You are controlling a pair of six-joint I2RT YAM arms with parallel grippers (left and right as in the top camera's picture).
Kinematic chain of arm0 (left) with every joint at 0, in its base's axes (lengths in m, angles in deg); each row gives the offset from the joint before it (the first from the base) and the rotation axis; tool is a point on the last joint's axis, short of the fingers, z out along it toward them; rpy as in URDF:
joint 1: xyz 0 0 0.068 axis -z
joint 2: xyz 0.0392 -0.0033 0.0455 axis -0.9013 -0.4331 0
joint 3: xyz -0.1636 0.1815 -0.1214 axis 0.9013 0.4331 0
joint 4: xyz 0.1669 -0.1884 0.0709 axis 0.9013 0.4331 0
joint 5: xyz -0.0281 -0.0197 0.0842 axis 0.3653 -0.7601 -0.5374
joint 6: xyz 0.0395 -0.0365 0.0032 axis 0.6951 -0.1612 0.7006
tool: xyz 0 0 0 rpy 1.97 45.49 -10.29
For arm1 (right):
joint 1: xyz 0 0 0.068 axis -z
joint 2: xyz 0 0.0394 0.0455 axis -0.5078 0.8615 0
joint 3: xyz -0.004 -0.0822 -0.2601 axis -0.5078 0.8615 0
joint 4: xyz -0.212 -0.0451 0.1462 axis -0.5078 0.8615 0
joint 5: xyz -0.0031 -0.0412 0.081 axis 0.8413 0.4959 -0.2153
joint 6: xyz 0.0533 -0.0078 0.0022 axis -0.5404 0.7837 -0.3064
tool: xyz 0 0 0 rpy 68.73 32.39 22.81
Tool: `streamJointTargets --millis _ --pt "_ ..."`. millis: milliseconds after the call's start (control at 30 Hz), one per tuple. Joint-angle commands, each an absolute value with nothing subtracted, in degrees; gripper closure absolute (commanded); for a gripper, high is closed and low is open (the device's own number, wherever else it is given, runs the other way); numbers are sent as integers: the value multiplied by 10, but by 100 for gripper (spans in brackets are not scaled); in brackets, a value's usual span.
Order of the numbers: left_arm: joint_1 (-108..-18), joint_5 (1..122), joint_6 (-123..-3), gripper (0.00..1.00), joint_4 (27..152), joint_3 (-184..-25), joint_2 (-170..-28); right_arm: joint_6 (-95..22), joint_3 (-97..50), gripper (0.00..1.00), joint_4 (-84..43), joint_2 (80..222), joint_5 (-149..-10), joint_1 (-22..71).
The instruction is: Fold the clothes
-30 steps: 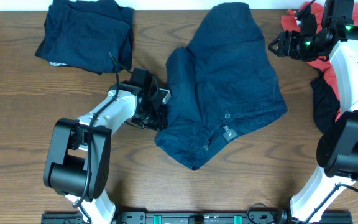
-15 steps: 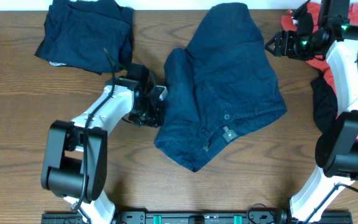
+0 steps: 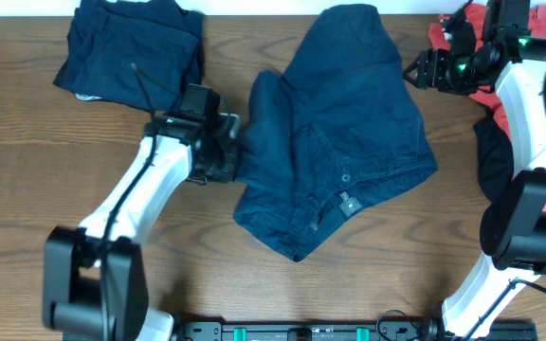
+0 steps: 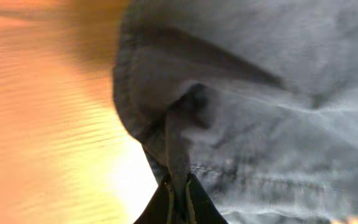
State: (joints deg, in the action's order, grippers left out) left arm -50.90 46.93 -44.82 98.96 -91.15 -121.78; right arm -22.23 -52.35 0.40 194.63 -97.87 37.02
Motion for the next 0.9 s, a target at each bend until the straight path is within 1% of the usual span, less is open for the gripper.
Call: streamJointTargets --millis 0,133,333,633,667,700,733,800,867 --pt "-532 347 -532 94 1002 -922 -1157 -221 -536 31 15 1948 -980 350" --pt "-574 294 -579 94 1017 -922 -1087 -222 -535 31 31 1948 -965 332" --pt "-631 290 -582 94 1020 -922 -1004 -222 -524 31 41 1949 -955 304" --pt "-638 281 -582 92 1023 -922 -1000 -222 -456 31 41 1949 -949 275" --pt "-638 281 -582 87 1022 -922 -1001 -222 -448 31 41 1949 -949 271" --pt "-638 281 -582 78 1022 -922 -1001 -222 -439 32 41 1949 -949 268" --pt "-638 281 -582 65 1022 -922 -1001 -223 -429 32 41 1949 -949 263" --pt "-638 275 -582 49 1022 -922 -1001 -224 -413 32 40 1949 -949 255" --pt "-638 259 -582 37 1022 -922 -1001 -225 -397 35 39 1949 -947 247"
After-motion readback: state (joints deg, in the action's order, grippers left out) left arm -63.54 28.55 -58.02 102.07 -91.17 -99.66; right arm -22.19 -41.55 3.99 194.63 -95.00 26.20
